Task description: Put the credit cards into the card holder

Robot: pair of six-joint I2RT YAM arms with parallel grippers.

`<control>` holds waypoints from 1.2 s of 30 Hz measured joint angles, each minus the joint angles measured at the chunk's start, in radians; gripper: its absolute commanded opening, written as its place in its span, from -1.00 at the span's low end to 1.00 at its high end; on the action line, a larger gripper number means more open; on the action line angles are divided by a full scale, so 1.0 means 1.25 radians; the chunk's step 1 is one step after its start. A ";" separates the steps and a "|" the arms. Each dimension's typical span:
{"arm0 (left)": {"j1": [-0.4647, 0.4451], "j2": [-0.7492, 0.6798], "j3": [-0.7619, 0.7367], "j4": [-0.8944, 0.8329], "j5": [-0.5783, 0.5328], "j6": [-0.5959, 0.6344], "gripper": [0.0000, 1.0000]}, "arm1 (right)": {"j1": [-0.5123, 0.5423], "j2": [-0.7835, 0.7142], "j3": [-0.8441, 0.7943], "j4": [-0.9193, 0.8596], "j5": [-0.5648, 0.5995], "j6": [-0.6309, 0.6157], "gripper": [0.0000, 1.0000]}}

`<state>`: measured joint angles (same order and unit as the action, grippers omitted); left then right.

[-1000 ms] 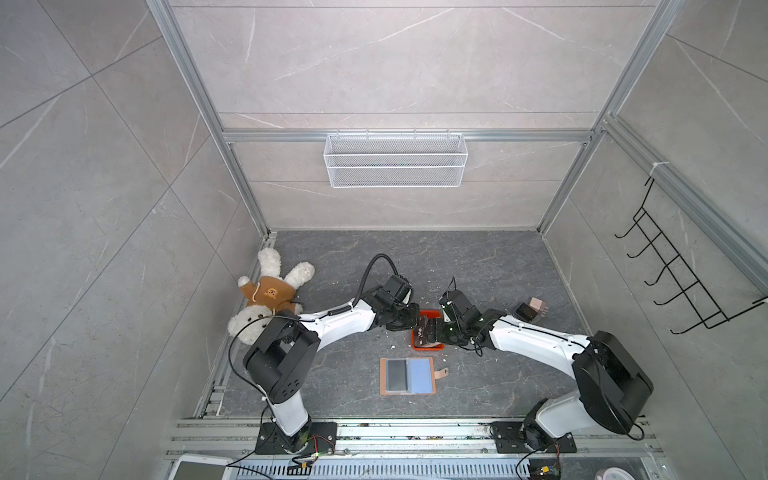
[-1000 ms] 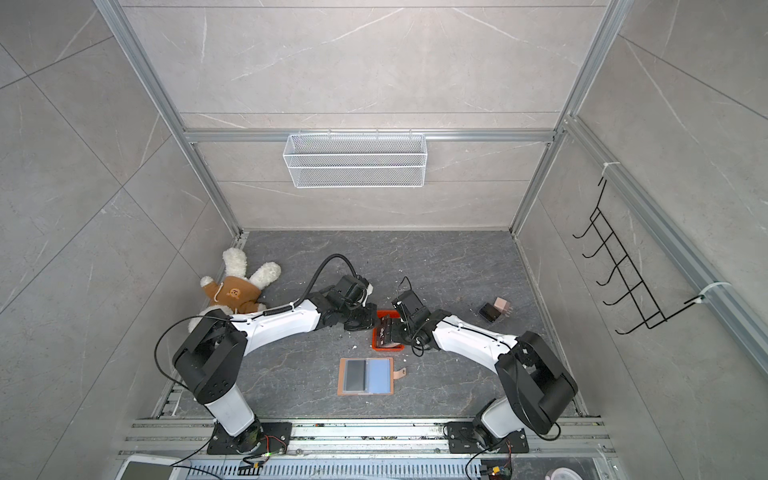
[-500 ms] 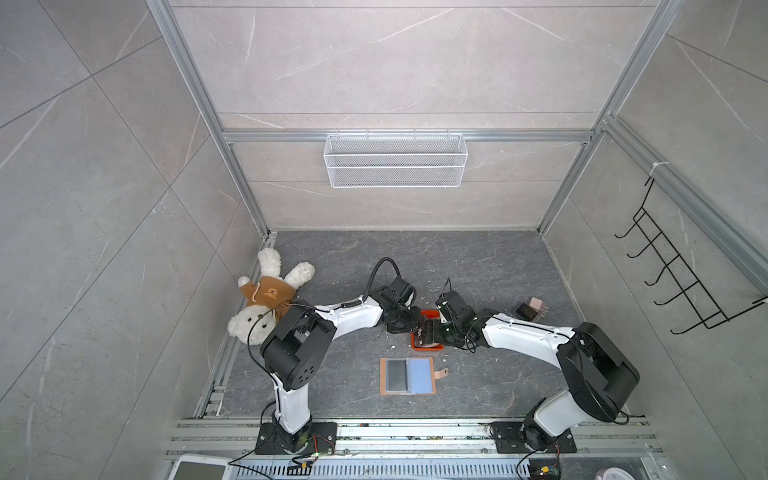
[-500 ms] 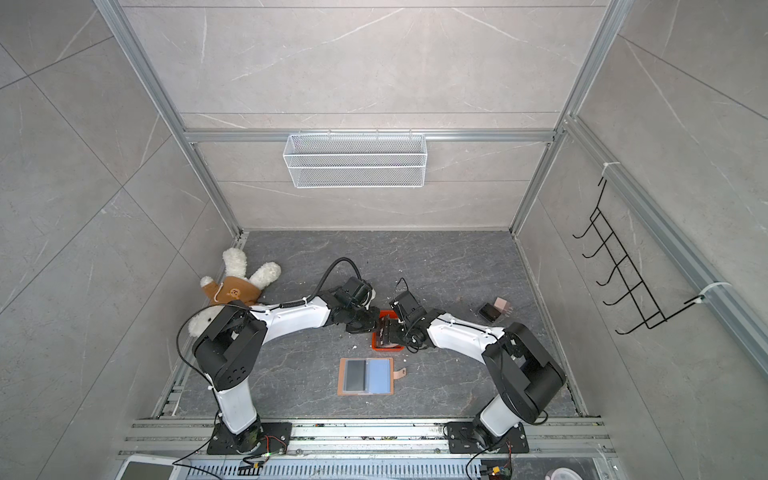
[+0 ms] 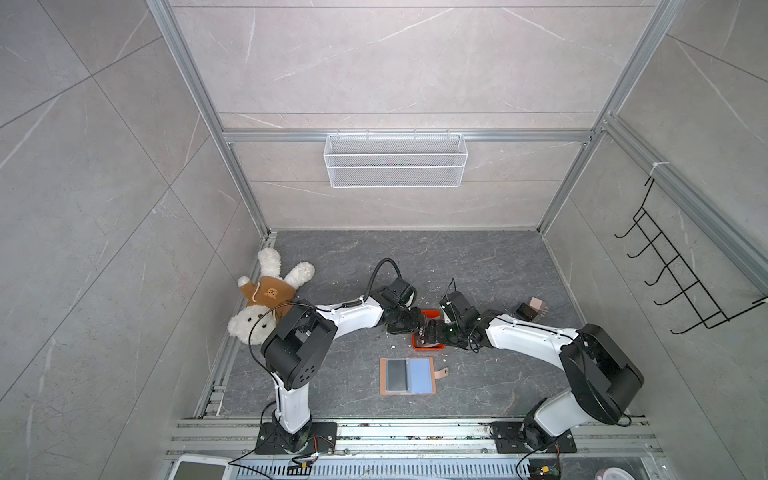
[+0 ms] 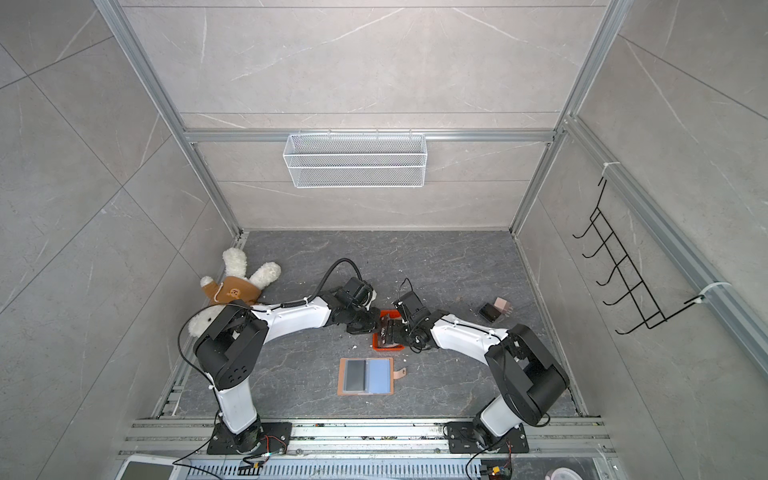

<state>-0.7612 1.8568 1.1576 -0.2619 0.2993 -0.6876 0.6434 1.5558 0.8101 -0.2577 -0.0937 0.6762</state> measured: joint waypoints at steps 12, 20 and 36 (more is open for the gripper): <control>0.000 0.019 -0.002 0.019 0.023 0.000 -0.92 | -0.010 -0.032 0.000 -0.027 0.009 -0.015 0.49; 0.000 0.023 -0.009 0.042 0.052 -0.007 -0.89 | -0.013 -0.083 -0.001 -0.061 0.011 -0.015 0.30; 0.000 0.026 -0.016 0.067 0.063 -0.022 -0.90 | 0.044 -0.129 -0.016 -0.038 -0.039 0.093 -0.48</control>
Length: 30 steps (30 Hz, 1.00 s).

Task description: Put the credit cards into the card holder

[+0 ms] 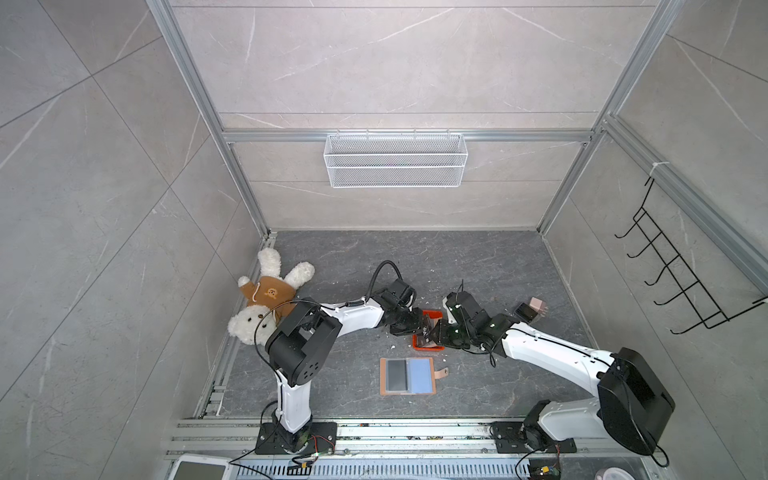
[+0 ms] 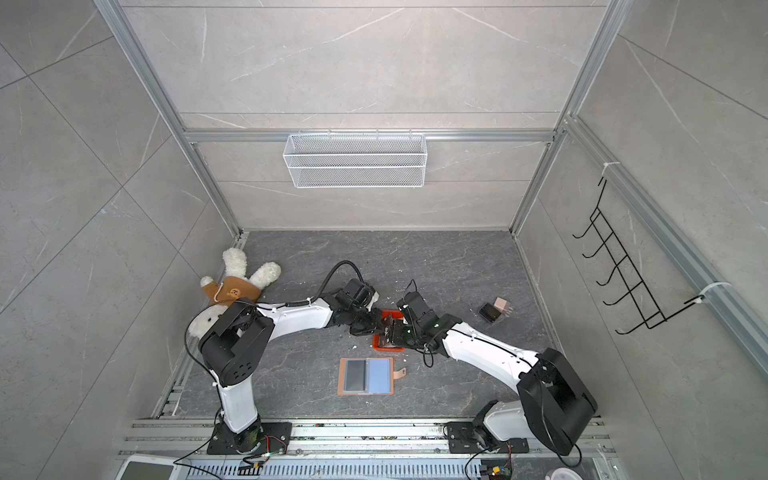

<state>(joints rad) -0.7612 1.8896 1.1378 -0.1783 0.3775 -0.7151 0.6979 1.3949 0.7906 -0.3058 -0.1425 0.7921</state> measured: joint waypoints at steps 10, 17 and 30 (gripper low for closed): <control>0.000 0.000 -0.001 0.001 0.000 0.000 -0.90 | 0.002 0.037 0.000 0.024 0.012 0.021 -0.67; 0.000 0.000 -0.001 0.002 0.000 -0.001 -0.90 | 0.002 0.045 0.000 0.031 0.016 0.022 -0.83; 0.000 -0.106 -0.058 -0.007 -0.002 -0.009 -0.77 | 0.009 -0.011 -0.003 0.008 0.036 0.022 -1.00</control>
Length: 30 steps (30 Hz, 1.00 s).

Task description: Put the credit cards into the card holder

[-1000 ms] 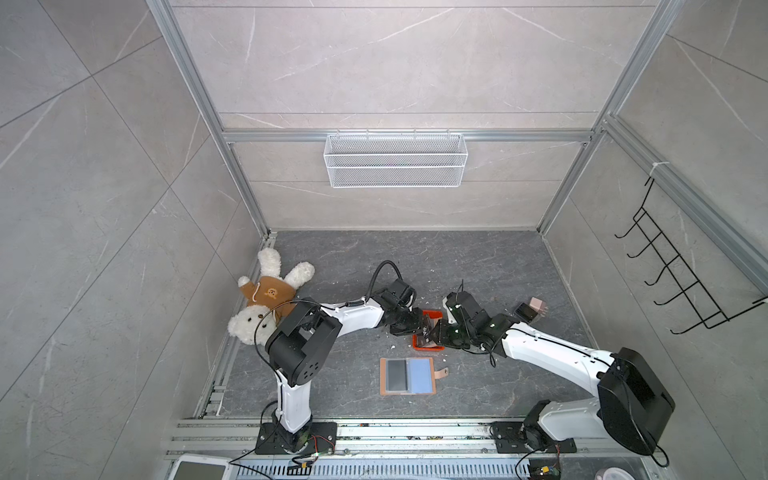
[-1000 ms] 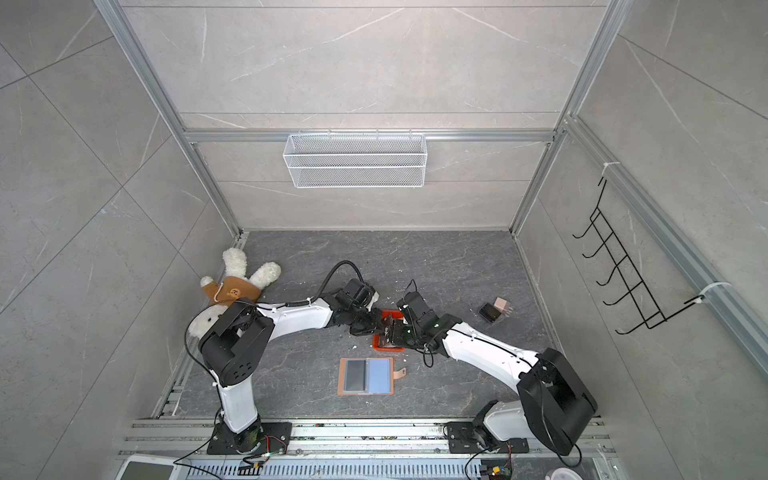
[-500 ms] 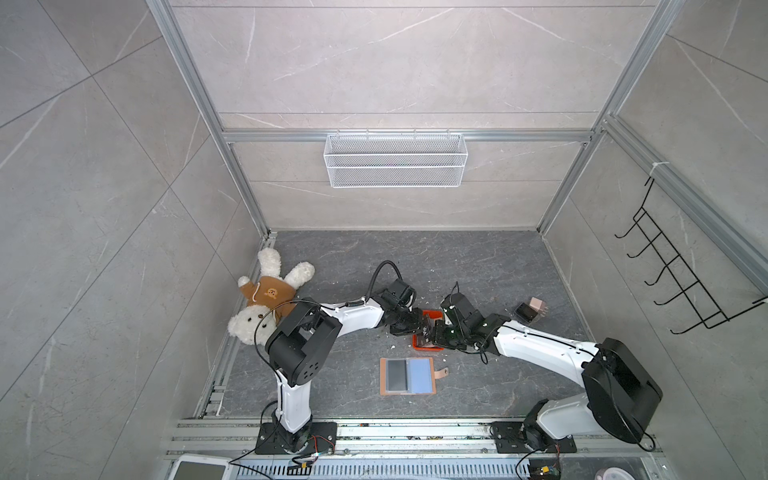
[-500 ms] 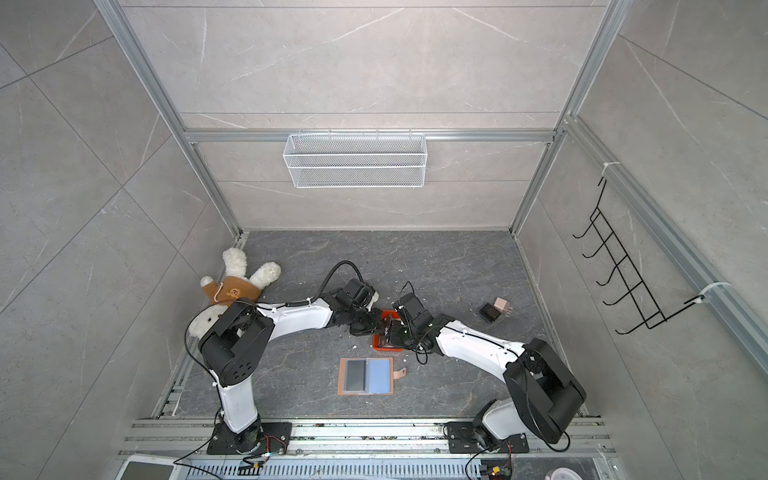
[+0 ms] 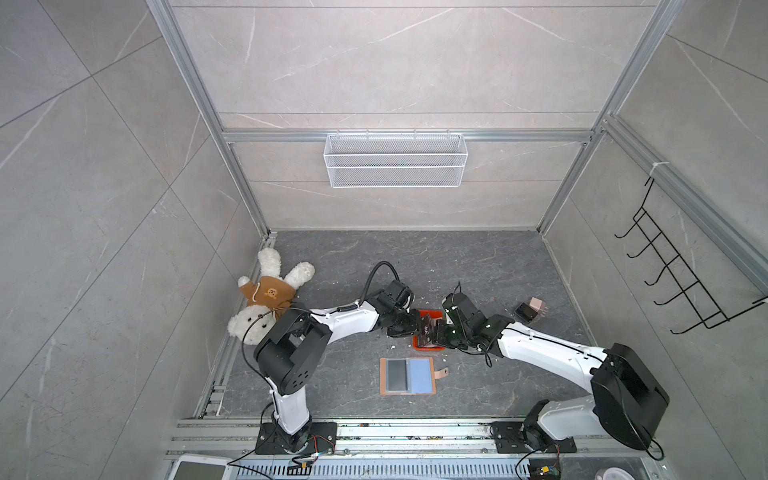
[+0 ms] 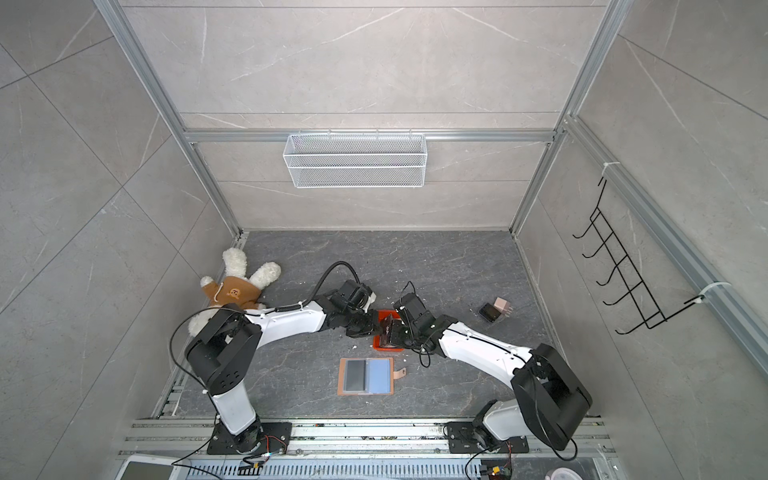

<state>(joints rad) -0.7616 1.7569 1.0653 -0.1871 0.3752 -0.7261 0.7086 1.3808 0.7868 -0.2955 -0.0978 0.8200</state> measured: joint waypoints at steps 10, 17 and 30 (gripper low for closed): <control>0.002 -0.204 -0.116 0.055 0.047 -0.040 -0.49 | 0.000 -0.123 -0.013 -0.048 0.002 -0.004 -1.00; 0.004 -0.306 -0.236 0.183 0.113 -0.108 -0.44 | 0.000 -0.224 -0.035 -0.047 -0.034 -0.003 -1.00; 0.004 -0.385 -0.444 0.535 0.203 -0.284 -0.36 | 0.000 -0.453 -0.158 0.036 -0.121 0.073 -1.00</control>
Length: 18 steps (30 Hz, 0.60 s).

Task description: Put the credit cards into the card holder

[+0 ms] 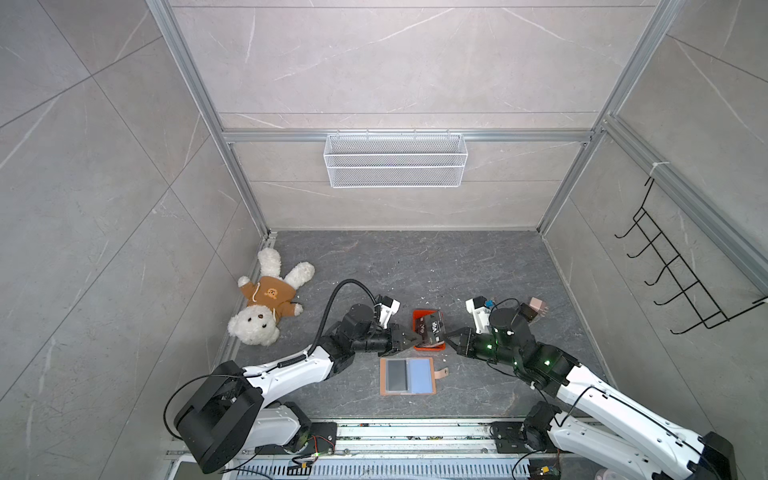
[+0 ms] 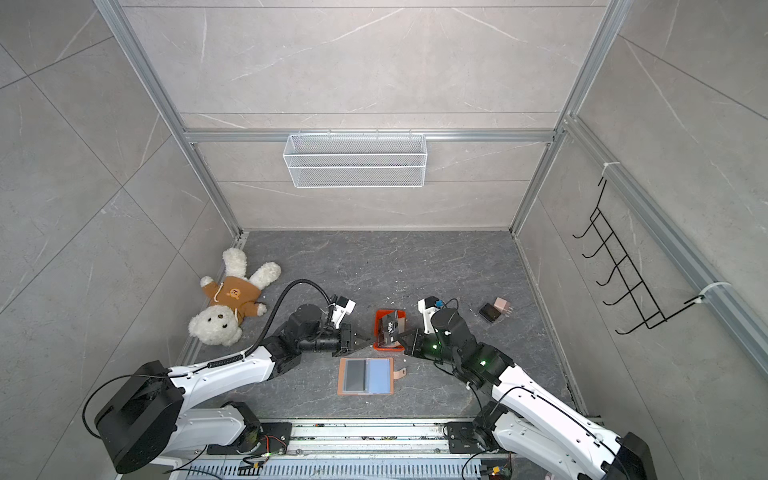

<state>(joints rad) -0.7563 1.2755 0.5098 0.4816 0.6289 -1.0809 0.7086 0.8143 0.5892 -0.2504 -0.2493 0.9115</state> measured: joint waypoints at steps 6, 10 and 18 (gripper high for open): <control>0.000 -0.001 -0.037 0.153 0.027 -0.074 -0.27 | 0.000 -0.065 -0.052 0.081 -0.053 0.072 -1.00; 0.000 0.001 -0.038 0.237 0.033 -0.113 -0.32 | 0.000 -0.082 -0.079 0.141 -0.085 0.121 -1.00; 0.000 0.020 -0.058 0.365 0.044 -0.172 -0.48 | 0.000 -0.085 -0.125 0.267 -0.120 0.200 -1.00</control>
<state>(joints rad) -0.7567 1.3003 0.4377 0.9379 0.6834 -1.2957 0.7086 0.7078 0.4328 0.0830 -0.3996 1.1614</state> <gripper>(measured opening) 0.269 0.050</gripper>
